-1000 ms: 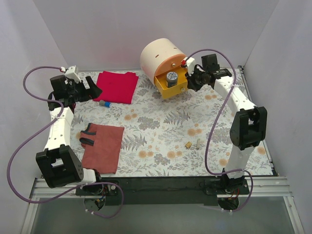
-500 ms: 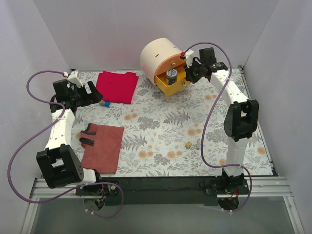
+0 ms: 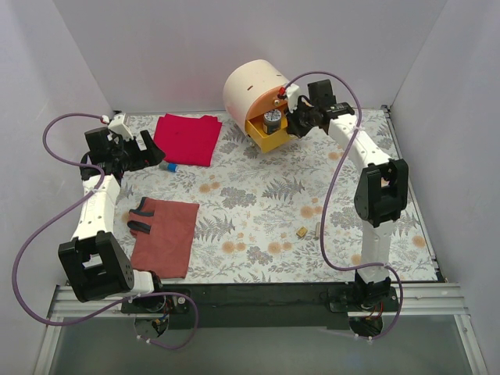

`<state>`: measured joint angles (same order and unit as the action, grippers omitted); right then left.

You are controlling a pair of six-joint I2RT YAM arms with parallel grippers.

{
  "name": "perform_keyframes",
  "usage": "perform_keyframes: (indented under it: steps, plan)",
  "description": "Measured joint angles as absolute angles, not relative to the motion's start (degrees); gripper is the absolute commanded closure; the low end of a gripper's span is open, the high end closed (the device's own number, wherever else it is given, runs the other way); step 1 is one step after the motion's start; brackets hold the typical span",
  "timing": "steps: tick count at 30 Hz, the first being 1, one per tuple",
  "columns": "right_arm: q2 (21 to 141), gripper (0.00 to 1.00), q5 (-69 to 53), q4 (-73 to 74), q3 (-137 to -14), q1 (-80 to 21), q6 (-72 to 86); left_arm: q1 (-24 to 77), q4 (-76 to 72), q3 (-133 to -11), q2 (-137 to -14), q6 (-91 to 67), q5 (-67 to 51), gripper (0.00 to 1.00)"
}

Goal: Sort the stationery into containers
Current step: Close the drawer in the storage box.

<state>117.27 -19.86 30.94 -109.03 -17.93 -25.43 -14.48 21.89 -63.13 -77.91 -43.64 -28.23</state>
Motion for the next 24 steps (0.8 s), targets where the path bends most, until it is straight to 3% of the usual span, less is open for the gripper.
perform_keyframes:
  steps: [24]
  plan:
    - [124.77,0.99,-17.58,29.45,-117.43,-21.54,-24.27,-14.48,22.65,-61.8,-77.06,-42.63,-27.44,0.13]
